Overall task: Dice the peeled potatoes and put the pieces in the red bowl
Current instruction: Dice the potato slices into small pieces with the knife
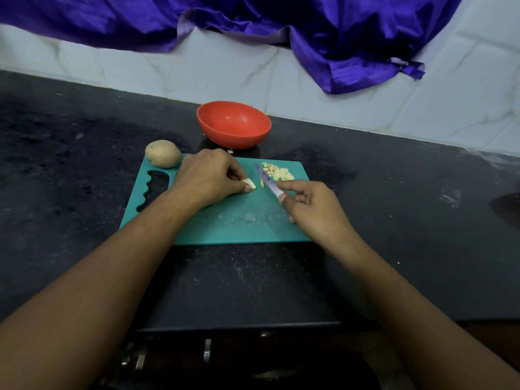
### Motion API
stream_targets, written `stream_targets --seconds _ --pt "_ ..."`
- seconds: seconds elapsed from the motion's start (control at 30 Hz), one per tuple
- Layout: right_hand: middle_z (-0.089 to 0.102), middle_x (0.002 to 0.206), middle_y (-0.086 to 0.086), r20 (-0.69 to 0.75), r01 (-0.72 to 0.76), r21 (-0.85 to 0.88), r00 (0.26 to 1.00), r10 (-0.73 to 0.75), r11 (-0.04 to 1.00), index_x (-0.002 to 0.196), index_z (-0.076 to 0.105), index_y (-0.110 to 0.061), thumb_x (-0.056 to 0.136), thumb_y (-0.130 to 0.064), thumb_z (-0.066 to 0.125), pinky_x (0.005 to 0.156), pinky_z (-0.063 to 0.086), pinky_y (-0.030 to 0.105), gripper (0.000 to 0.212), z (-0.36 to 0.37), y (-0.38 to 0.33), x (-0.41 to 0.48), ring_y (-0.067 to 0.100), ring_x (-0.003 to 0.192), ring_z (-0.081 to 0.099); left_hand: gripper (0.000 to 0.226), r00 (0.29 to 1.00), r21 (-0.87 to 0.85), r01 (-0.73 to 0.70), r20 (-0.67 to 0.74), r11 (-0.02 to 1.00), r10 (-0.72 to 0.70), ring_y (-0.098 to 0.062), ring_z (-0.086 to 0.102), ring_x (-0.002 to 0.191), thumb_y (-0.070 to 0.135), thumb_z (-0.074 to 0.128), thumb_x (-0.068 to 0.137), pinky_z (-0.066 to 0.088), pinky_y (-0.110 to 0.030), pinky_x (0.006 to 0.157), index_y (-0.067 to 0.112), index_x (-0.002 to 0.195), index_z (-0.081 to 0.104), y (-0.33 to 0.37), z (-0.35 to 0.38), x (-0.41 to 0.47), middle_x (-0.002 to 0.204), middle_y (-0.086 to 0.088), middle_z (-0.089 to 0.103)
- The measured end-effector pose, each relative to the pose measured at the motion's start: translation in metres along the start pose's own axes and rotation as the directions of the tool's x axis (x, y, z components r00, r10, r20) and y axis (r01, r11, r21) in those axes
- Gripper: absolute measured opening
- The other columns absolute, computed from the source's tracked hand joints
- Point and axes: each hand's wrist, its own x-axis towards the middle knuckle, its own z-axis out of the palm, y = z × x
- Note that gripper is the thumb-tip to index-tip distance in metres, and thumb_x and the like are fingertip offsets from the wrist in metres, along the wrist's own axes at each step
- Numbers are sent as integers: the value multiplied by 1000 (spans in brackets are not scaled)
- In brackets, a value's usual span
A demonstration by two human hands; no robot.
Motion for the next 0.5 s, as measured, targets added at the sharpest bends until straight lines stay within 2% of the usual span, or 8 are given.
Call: stream_targets --seconds 0.07,0.1,0.17,0.23,0.33,0.5 --pt "48 53 -7 -50 49 -78 997 -53 996 131 67 -38 100 -29 62 49 33 28 32 5 -4 -2 9 46 38 24 1000 -14 3 -1 1000 -3 -1 66 89 56 83 76 56 -39 86 40 94 80 -1 0 0 85 21 72" --pt "52 54 -10 -65 83 -146 993 -93 986 132 66 -39 100 -30 61 49 35 25 34 8 -8 -4 9 46 42 25 1000 -15 3 -7 1000 -3 -1 66 90 55 83 76 56 -39 88 39 95 80 -1 0 1 85 20 72" --pt "69 76 -8 -73 131 -296 985 -159 946 135 63 -41 100 -32 56 59 48 30 37 13 -15 -9 9 60 58 24 1000 -8 2 -20 1000 -2 -2 67 90 53 84 76 55 -40 91 37 94 79 -2 0 1 84 20 72" --pt "73 93 -3 -77 159 -401 975 -206 902 137 61 -42 100 -32 52 70 53 35 40 17 -20 -14 17 74 63 23 1000 -4 3 -29 1000 -3 -2 67 90 51 84 76 54 -41 92 36 92 79 -1 0 0 83 19 72" --pt "71 88 -4 -77 187 -478 964 -253 858 140 58 -41 101 -31 49 65 46 32 41 21 -25 -16 16 69 56 21 1000 -9 3 -31 1000 -3 -4 67 88 51 85 76 54 -41 91 34 89 80 -1 1 0 82 18 72" --pt "71 89 -3 -69 221 -549 949 -307 806 142 57 -38 102 -29 47 64 43 33 43 30 -29 -14 20 80 65 16 999 0 -11 -37 1000 11 -5 67 85 52 84 77 54 -42 89 38 83 79 0 0 -1 76 21 69"
